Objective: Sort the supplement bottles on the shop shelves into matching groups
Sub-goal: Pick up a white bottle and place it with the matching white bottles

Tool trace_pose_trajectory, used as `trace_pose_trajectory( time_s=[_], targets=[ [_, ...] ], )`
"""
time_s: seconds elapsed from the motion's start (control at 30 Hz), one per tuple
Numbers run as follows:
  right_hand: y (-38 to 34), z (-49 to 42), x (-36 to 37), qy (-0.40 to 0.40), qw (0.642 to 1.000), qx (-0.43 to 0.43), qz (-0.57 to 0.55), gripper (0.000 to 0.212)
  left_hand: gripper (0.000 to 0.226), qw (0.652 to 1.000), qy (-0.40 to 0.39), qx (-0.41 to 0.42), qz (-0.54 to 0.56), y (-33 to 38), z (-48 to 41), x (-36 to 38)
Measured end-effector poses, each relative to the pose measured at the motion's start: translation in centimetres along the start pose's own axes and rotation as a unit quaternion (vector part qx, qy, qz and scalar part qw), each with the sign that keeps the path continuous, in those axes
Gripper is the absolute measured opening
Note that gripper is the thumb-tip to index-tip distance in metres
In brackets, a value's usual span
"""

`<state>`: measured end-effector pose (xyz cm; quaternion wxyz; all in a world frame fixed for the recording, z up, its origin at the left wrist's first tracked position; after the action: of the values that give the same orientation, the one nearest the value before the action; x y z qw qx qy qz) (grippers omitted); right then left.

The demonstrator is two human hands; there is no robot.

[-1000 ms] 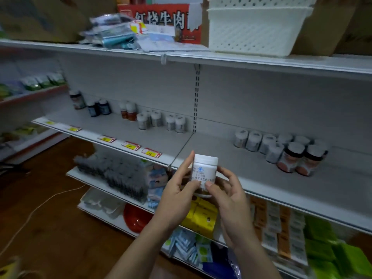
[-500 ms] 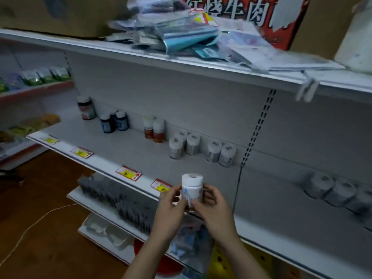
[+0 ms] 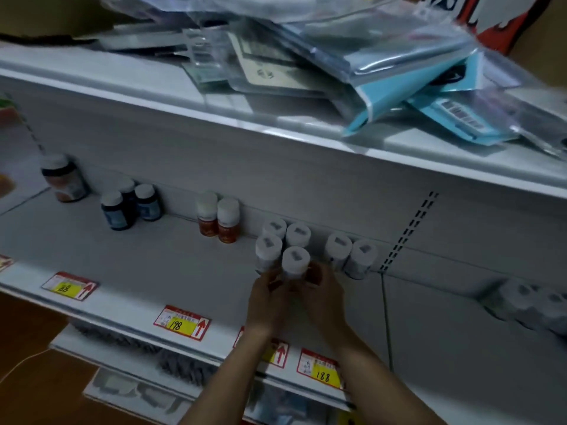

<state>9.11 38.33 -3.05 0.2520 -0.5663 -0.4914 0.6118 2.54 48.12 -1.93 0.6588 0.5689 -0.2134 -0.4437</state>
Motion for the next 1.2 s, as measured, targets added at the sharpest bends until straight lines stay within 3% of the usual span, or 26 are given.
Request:
trace_pose_trajectory(
  time_s=[0.13, 0.23, 0.4, 0.47, 0.87, 1.2],
  targets=[
    [0.3, -1.7, 1.4, 0.013, 1.0, 0.002, 0.018, 0.044, 0.027, 1.0, 0.001, -0.003, -0.003, -0.3, -0.9, -0.5],
    [0.5, -2.0, 1.9, 0.016, 1.0, 0.015, 0.0, 0.038, 0.022, 1.0, 0.005, 0.005, -0.009, -0.6, -1.7, -0.7],
    [1.6, -1.0, 0.3, 0.036, 0.998, 0.037, -0.03, 0.056, 0.023, 1.0, 0.008, -0.018, 0.013, -1.3, -1.6, 0.5],
    [2.1, 0.0, -1.4, 0.052, 0.997, 0.04, -0.036, 0.047, 0.021, 1.0, 0.007, -0.013, 0.021, -1.2, -1.3, 2.0],
    [8.4, 7.6, -22.9, 0.241, 0.967, 0.071, -0.049, 0.033, 0.026, 0.966, -0.24, 0.096, -0.028, 4.1, 6.3, 21.7],
    [20.1, 9.8, -39.6, 0.29, 0.938, 0.175, -0.073, 0.047, 0.033, 0.956, -0.275, 0.062, -0.083, 6.0, 12.4, 40.4]
  ],
)
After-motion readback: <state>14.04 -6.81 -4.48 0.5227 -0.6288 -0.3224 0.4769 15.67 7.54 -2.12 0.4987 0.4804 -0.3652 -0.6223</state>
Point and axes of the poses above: each hand's wrist, its own z-axis away from the middle knuckle, its own x-axis out of the palm, y = z × x, the point moved 2 cm from there along -z, towards the middle knuckle, and after that the axes turned 8 degrees about -x, right-handed, at the moved point
